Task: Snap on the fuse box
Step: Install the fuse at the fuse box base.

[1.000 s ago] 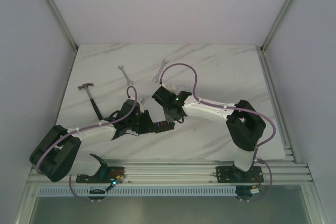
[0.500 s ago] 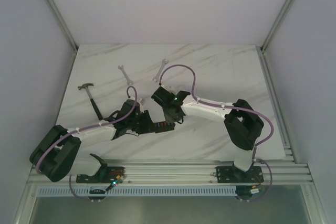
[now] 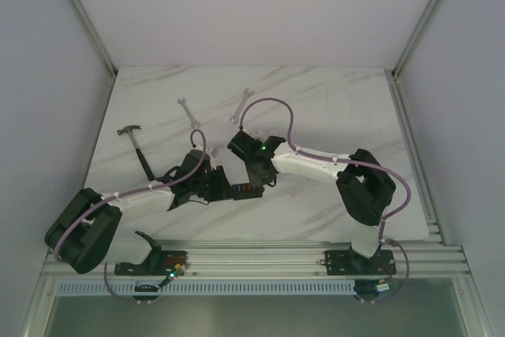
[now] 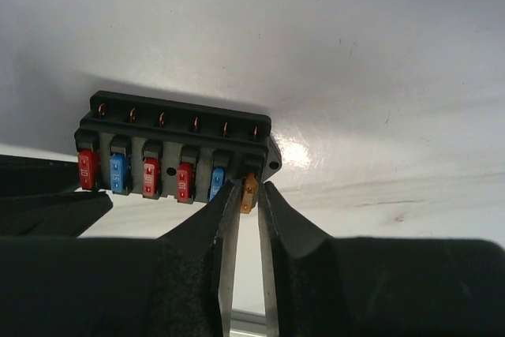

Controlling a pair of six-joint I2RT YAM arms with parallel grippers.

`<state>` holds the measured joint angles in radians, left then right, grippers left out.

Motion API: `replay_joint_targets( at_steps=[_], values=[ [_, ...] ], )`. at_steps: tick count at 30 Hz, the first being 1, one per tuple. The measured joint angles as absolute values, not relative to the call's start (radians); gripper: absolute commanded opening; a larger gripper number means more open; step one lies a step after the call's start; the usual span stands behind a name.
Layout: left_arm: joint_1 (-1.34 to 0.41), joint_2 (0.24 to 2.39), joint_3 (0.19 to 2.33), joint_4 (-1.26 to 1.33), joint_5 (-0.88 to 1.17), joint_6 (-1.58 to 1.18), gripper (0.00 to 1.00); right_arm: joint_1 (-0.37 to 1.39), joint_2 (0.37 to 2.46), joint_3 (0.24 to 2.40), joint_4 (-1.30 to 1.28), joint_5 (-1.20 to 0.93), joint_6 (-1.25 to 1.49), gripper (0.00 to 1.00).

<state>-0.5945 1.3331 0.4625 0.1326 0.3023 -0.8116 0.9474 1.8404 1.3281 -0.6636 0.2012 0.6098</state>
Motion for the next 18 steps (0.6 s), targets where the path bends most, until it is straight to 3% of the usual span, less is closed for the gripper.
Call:
replay_joint_targets(
  at_steps=[5,18],
  values=[
    [-0.595,1.333,0.463,0.133,0.302,-0.811,0.37,0.947,1.842,1.336,-0.681,0.197,0.609,0.23],
    [-0.595,1.333,0.463,0.132,0.302,-0.812,0.37,0.947,1.845,1.345,-0.689,0.187,0.617,0.04]
  ],
)
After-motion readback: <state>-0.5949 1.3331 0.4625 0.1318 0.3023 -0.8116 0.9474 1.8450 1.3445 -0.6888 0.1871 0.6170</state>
